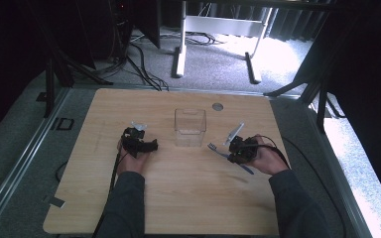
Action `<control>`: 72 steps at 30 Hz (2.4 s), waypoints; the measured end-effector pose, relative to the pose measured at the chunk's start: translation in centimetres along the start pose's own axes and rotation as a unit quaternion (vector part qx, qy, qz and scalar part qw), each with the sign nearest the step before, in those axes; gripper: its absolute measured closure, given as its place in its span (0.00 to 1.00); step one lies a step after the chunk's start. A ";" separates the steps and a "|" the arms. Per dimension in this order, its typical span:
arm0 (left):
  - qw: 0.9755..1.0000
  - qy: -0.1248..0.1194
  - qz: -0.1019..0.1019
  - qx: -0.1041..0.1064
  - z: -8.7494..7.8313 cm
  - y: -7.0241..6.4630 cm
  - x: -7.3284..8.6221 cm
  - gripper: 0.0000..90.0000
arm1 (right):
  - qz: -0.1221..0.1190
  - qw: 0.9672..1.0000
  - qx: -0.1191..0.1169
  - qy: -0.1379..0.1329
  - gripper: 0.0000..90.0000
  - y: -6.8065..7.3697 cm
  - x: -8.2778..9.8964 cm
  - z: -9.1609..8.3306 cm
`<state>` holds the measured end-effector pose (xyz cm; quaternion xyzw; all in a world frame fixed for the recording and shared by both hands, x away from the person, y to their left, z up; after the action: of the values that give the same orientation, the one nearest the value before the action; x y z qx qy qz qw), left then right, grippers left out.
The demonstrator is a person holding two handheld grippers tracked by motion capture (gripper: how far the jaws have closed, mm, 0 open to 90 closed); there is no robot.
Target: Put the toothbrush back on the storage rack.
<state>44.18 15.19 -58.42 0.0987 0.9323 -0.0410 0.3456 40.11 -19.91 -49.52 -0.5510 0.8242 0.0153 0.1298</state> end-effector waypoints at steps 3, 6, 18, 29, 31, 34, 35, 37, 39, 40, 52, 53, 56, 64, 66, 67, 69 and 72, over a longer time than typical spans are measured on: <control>1.000 0.000 0.000 0.000 0.0 0.0 0.0 0.13 | 0.004 1.000 0.004 -0.015 0.92 -0.1 0.0 -0.4; 1.000 0.000 0.000 0.000 0.0 0.0 0.0 0.13 | 0.011 0.999 0.004 -0.034 0.92 -0.2 -0.1 -0.9; 1.000 0.000 0.000 0.000 0.0 0.0 0.0 0.13 | 0.022 0.996 0.022 -0.088 0.92 -0.1 -0.3 -2.3; 1.000 0.000 0.000 0.000 0.0 0.0 0.0 0.13 | 0.034 0.990 0.033 -0.132 0.92 -0.2 -0.2 -3.6; 1.000 0.000 0.000 0.000 0.0 0.0 0.0 0.13 | 0.036 0.989 0.034 -0.138 0.92 -0.1 -0.2 -3.6; 1.000 0.000 0.000 0.000 0.0 0.0 0.0 0.13 | 0.040 0.987 0.038 -0.152 0.92 -0.2 -0.4 -3.8; 1.000 0.000 0.000 0.000 0.0 0.0 0.0 0.13 | 0.043 0.986 0.037 -0.158 0.92 -0.1 -0.4 -3.9; 1.000 0.000 0.000 0.000 0.0 0.0 0.0 0.13 | 0.047 0.984 0.041 -0.165 0.92 -0.2 -0.5 -4.1; 1.000 0.000 0.000 0.000 0.0 0.0 0.0 0.13 | 0.049 0.983 0.045 -0.171 0.92 -0.2 -0.5 -4.3; 1.000 0.000 0.000 0.000 0.0 0.0 0.0 0.13 | 0.050 0.982 0.046 -0.174 0.92 -0.3 -0.6 -4.4; 1.000 -0.001 0.000 0.000 0.0 0.0 0.0 0.13 | 0.062 0.975 0.053 -0.205 0.92 -0.4 -0.7 -5.1; 1.000 -0.001 -0.001 0.000 0.0 0.0 0.0 0.13 | 0.063 0.974 0.054 -0.209 0.92 -0.4 -0.7 -5.2; 1.000 0.000 -0.001 0.000 0.0 0.0 0.0 0.13 | 0.065 0.972 0.055 -0.218 0.92 -0.4 -0.8 -5.4; 1.000 -0.001 0.000 0.000 0.0 0.0 0.0 0.13 | 0.071 0.967 0.060 -0.238 0.92 -0.4 -1.2 -5.6; 1.000 -0.001 0.000 0.000 0.0 0.0 0.0 0.13 | 0.072 0.965 0.062 -0.245 0.92 -0.4 -1.2 -5.7; 1.000 -0.001 0.000 0.000 0.0 0.0 0.0 0.13 | 0.072 0.964 0.064 -0.247 0.92 -0.4 -1.3 -5.8; 1.000 -0.001 0.000 0.000 0.0 0.0 0.0 0.13 | 0.074 0.962 0.065 -0.253 0.92 -0.4 -1.4 -5.9; 1.000 0.000 0.000 0.000 0.0 0.0 0.0 0.13 | 0.074 0.961 0.067 -0.257 0.92 -0.5 -1.5 -6.1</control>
<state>44.18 15.19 -58.42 0.0987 0.9321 -0.0413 0.3459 39.86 -19.79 -43.22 -0.4561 0.8008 0.1105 0.3722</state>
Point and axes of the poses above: each handheld gripper's, and its own axes: z roughly forward along the jaws, x roughly out of its underside, y roughly to its left, the point moved 3 cm from there along z, roughly forward along the jaws, and after that the axes turned 4 degrees about y, right-handed, at the moved point
